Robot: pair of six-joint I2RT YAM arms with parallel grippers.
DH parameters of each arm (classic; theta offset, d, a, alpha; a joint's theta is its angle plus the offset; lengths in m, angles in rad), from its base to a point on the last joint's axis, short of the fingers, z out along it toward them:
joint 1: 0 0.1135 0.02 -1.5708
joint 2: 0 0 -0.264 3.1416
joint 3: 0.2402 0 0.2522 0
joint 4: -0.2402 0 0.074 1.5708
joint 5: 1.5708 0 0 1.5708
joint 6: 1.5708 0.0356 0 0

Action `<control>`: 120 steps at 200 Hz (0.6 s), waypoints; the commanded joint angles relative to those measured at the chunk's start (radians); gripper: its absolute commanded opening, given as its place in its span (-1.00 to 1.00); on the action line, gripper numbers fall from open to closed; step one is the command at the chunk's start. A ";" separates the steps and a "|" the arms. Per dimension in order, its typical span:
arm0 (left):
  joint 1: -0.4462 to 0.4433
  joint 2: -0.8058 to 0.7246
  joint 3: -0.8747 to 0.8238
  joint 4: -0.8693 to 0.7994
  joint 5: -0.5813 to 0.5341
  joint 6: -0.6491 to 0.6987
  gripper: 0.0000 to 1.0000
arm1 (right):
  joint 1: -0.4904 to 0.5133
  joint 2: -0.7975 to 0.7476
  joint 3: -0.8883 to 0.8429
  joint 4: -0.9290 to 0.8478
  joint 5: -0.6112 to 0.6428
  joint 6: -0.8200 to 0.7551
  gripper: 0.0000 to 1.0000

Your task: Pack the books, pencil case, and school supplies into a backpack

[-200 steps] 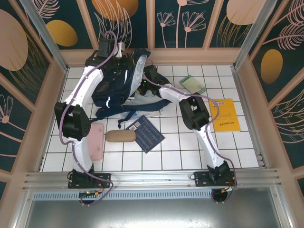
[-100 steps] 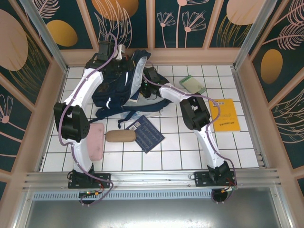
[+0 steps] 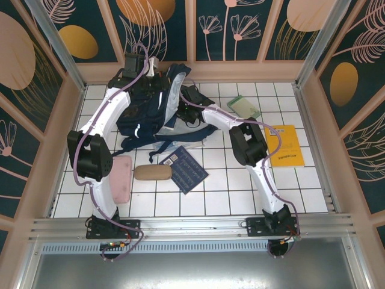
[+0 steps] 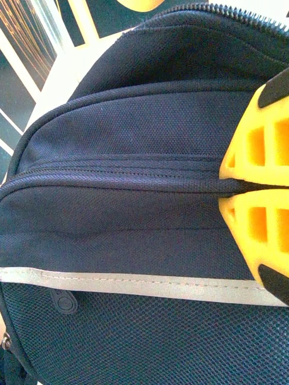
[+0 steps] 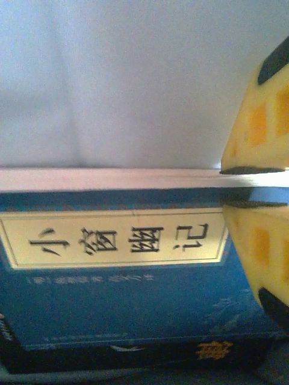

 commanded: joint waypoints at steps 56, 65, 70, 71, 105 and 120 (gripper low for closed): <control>0.012 -0.055 -0.002 0.068 0.045 -0.001 -1.00 | 0.019 0.187 0.229 0.055 -0.264 0.007 -0.65; 0.012 -0.054 -0.001 0.065 0.043 0.002 -1.00 | 0.020 0.198 0.244 0.051 -0.268 0.013 -0.62; 0.014 -0.054 -0.002 0.063 0.043 0.004 -1.00 | 0.020 0.197 0.244 0.054 -0.268 0.013 -0.59; 0.013 -0.054 -0.001 0.063 0.043 0.004 -1.00 | 0.021 0.197 0.244 0.056 -0.268 0.013 -0.59; 0.012 -0.050 -0.002 0.056 0.031 0.017 -1.00 | 0.019 0.157 0.232 0.045 -0.253 -0.023 -0.43; 0.013 -0.047 -0.001 0.052 0.023 0.024 -1.00 | 0.015 0.110 0.199 0.037 -0.229 -0.043 -0.31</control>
